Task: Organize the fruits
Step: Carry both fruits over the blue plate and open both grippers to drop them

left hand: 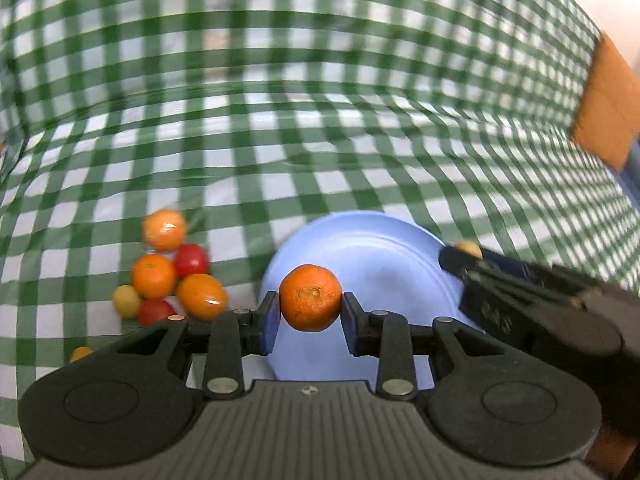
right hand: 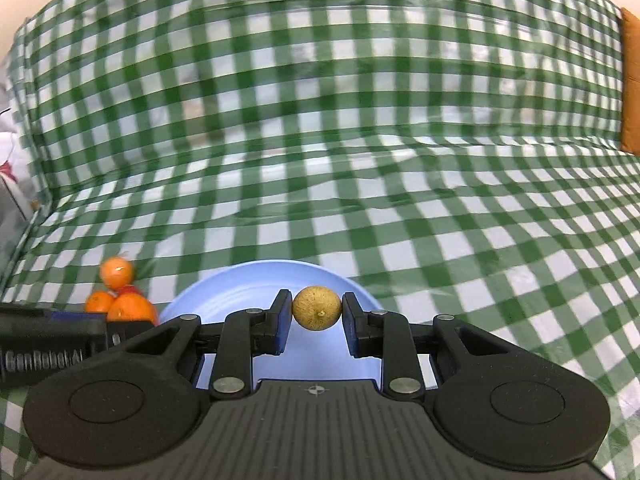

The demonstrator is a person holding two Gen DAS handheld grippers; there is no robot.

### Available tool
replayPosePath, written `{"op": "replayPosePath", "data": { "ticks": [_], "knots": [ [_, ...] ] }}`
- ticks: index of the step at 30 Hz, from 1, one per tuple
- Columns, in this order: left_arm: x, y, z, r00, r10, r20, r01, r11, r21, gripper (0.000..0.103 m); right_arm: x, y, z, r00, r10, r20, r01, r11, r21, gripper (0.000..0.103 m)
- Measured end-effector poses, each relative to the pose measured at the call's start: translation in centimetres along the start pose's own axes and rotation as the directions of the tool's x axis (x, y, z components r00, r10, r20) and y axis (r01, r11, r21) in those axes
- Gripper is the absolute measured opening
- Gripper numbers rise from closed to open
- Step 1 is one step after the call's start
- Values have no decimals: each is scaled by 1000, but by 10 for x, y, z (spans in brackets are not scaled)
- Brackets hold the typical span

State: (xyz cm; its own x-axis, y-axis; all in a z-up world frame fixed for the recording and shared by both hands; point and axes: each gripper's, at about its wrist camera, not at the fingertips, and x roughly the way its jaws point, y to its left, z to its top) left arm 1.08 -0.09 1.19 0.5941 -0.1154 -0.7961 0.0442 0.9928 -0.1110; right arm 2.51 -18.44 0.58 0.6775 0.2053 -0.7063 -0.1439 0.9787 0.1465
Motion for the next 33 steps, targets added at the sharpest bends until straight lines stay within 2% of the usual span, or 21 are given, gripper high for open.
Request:
{"op": "replayPosePath", "data": {
  "ticks": [14, 33],
  "knots": [
    [18, -22, -5, 1000, 8, -28, -7, 998, 64, 36, 0, -20, -3, 1000, -6, -4, 6, 1000, 10, 28],
    [18, -20, -3, 1000, 7, -28, -5, 998, 59, 36, 0, -16, -3, 1000, 2, -11, -2, 1000, 2, 28]
  ]
}}
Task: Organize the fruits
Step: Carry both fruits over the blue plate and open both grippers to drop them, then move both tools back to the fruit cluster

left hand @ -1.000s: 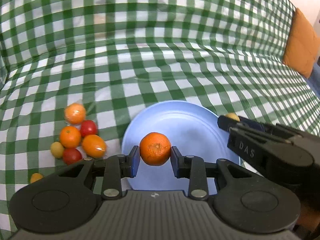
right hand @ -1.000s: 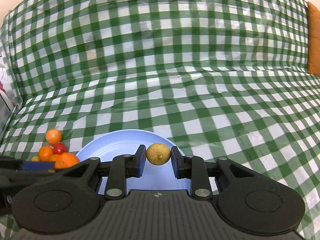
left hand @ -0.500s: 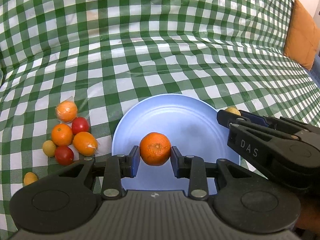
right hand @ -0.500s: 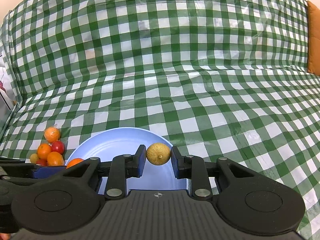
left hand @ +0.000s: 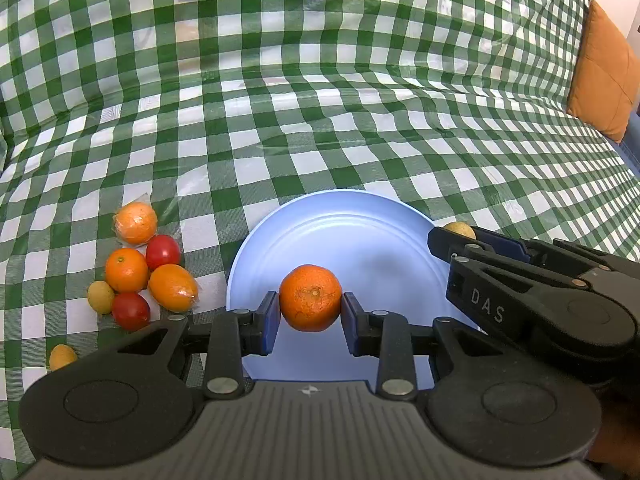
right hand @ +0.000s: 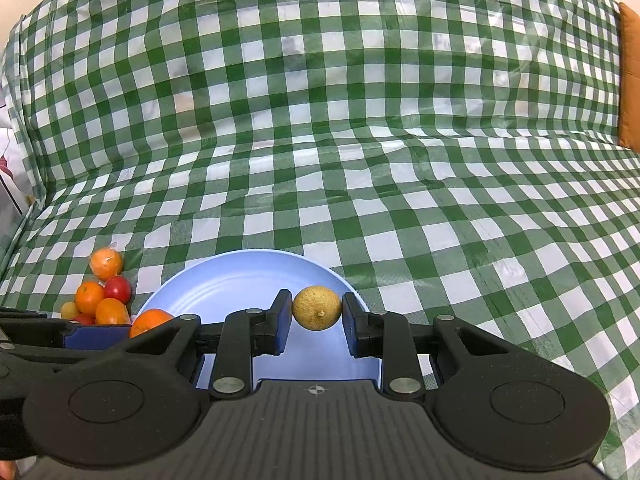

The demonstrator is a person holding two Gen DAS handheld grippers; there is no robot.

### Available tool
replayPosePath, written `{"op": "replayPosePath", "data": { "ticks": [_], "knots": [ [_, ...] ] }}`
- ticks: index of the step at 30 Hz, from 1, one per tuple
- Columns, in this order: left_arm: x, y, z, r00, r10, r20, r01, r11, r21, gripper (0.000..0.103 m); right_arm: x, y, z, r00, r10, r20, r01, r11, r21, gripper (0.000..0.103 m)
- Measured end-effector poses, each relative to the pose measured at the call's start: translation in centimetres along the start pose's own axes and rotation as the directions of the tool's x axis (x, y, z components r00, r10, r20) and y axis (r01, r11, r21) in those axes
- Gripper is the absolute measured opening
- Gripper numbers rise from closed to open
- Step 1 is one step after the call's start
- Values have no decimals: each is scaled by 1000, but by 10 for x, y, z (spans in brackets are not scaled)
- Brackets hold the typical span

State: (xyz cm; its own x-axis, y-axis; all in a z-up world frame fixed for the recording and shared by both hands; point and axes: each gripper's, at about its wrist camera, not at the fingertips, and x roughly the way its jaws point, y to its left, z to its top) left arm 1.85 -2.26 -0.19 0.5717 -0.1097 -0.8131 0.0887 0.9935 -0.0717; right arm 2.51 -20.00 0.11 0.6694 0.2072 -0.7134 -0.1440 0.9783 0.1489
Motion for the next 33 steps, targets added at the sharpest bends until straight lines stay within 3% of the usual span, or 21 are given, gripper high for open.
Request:
{"op": "replayPosePath", "data": {
  "ticks": [8, 11, 15, 33],
  "knots": [
    [-2, -1, 0, 1000, -10, 5, 10, 1000, -15, 38, 2, -2, 0, 1000, 7, -5, -7, 1000, -2, 29],
    [-4, 0, 1, 1000, -12, 11, 12, 1000, -19, 39, 3, -2, 0, 1000, -3, -6, 3, 1000, -3, 40],
    [-4, 1, 1, 1000, -10, 10, 10, 1000, -27, 39, 2, -4, 1, 1000, -6, -2, 6, 1000, 7, 46],
    [-5, 0, 0, 1000, -1, 14, 1, 999, -36, 47, 1, -5, 3, 999, -48, 26, 48, 999, 23, 59]
  ]
}}
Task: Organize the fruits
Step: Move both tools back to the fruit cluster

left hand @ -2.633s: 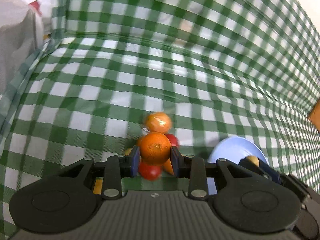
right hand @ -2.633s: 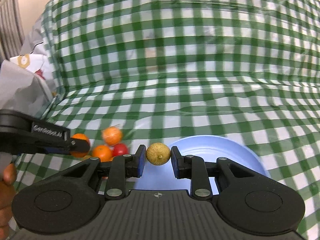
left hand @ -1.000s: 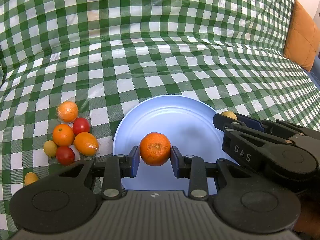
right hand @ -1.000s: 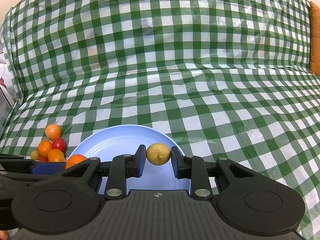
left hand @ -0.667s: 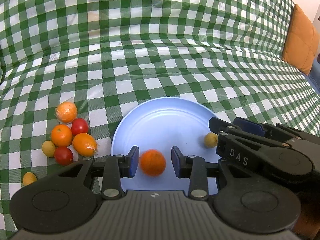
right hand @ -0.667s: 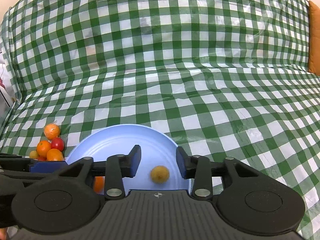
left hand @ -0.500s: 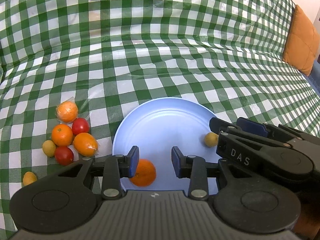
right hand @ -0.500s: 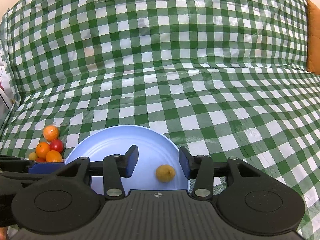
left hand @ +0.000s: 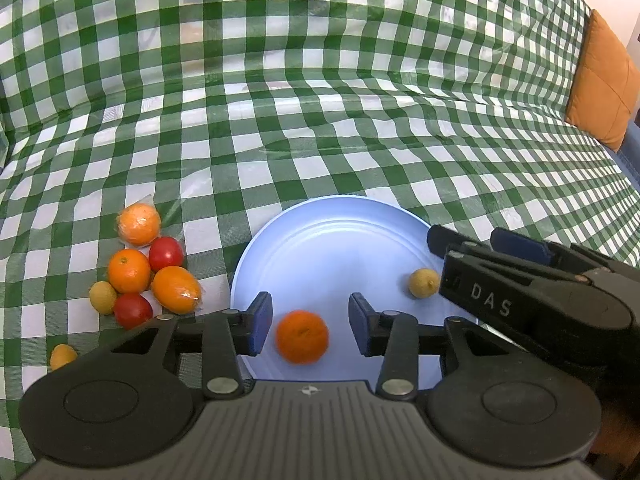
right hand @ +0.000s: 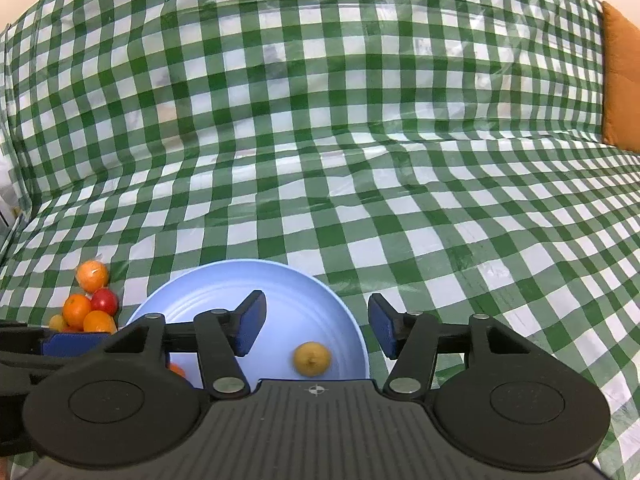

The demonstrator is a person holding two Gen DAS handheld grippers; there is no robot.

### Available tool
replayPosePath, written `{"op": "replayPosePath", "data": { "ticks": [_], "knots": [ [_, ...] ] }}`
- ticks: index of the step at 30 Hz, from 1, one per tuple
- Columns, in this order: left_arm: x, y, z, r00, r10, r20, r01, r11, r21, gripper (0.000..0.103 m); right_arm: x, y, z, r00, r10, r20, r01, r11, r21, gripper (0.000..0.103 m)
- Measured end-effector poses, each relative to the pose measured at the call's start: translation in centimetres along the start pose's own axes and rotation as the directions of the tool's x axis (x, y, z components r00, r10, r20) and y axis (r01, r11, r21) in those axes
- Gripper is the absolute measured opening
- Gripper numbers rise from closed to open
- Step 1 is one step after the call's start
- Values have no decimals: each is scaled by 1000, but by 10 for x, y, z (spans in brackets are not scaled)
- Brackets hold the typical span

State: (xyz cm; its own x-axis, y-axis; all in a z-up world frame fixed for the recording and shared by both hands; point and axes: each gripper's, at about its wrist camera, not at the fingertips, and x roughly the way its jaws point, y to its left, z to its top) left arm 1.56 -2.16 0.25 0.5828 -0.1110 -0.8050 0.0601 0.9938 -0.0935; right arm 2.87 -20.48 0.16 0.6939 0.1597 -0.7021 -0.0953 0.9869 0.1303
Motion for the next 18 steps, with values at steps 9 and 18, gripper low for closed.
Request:
{"op": "replayPosePath", "data": {
  "ticks": [9, 18],
  "knots": [
    [0, -3, 0, 1000, 1, 2, -1, 1000, 4, 45, -3, 5, -1, 1000, -9, 12, 9, 1000, 1, 59],
    [-2, 12, 2, 1000, 14, 8, -14, 999, -31, 24, -3, 12, 3, 1000, 9, 22, -9, 1000, -10, 57]
  ]
}}
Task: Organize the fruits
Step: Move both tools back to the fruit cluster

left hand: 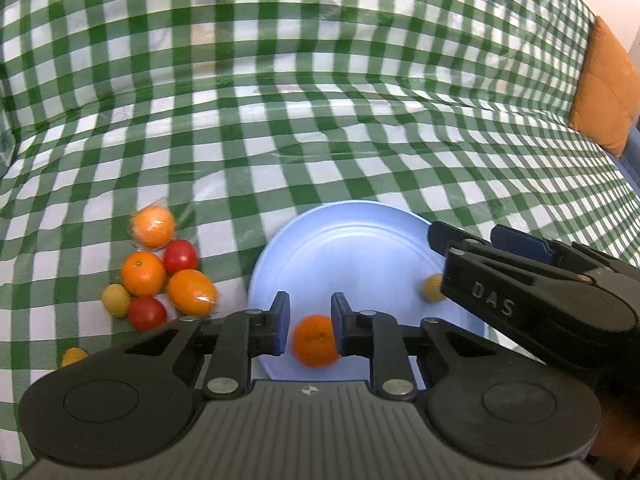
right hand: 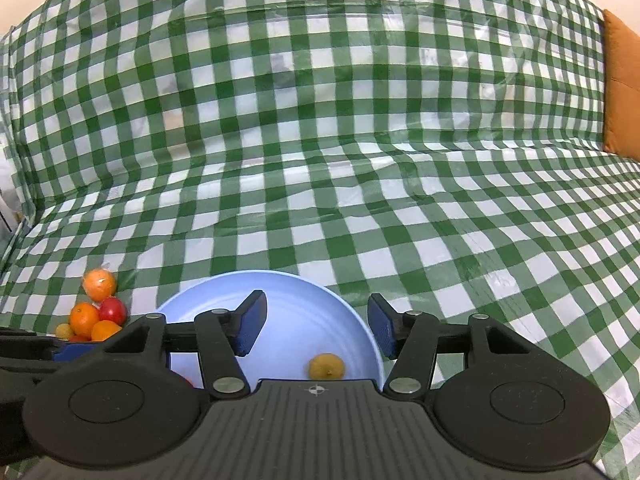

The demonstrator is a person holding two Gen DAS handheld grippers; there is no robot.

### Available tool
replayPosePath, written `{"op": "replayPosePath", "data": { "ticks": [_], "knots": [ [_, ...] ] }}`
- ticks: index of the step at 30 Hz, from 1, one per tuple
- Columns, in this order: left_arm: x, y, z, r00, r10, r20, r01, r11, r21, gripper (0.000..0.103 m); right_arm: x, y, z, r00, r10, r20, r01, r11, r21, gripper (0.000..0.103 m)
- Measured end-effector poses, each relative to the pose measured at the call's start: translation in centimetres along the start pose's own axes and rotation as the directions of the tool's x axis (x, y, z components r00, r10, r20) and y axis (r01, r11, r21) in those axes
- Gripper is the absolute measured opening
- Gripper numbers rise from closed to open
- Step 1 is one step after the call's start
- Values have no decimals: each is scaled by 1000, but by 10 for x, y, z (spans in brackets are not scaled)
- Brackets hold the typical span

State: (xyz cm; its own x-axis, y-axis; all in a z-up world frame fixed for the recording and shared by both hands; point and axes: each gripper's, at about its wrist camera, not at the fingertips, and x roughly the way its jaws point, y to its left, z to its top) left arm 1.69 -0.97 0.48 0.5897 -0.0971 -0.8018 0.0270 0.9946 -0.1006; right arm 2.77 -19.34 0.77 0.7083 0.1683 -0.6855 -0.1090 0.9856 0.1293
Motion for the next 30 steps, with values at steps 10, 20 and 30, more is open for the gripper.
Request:
{"op": "replayPosePath", "data": {
  "ticks": [10, 20, 30],
  "knots": [
    [-4, 51, 10, 998, 64, 6, -63, 991, -115, 24, 1, 32, 5, 998, 63, 19, -63, 998, -21, 34],
    [-9, 107, 15, 995, 102, -12, -102, 969, -223, 24, 11, 79, 1, 978, 207, 20, -205, 976, -67, 34],
    [2, 171, 10, 995, 30, -97, -70, 897, -437, 24, 28, 122, -4, 945, 326, -19, -325, 932, -159, 34]
  ]
}}
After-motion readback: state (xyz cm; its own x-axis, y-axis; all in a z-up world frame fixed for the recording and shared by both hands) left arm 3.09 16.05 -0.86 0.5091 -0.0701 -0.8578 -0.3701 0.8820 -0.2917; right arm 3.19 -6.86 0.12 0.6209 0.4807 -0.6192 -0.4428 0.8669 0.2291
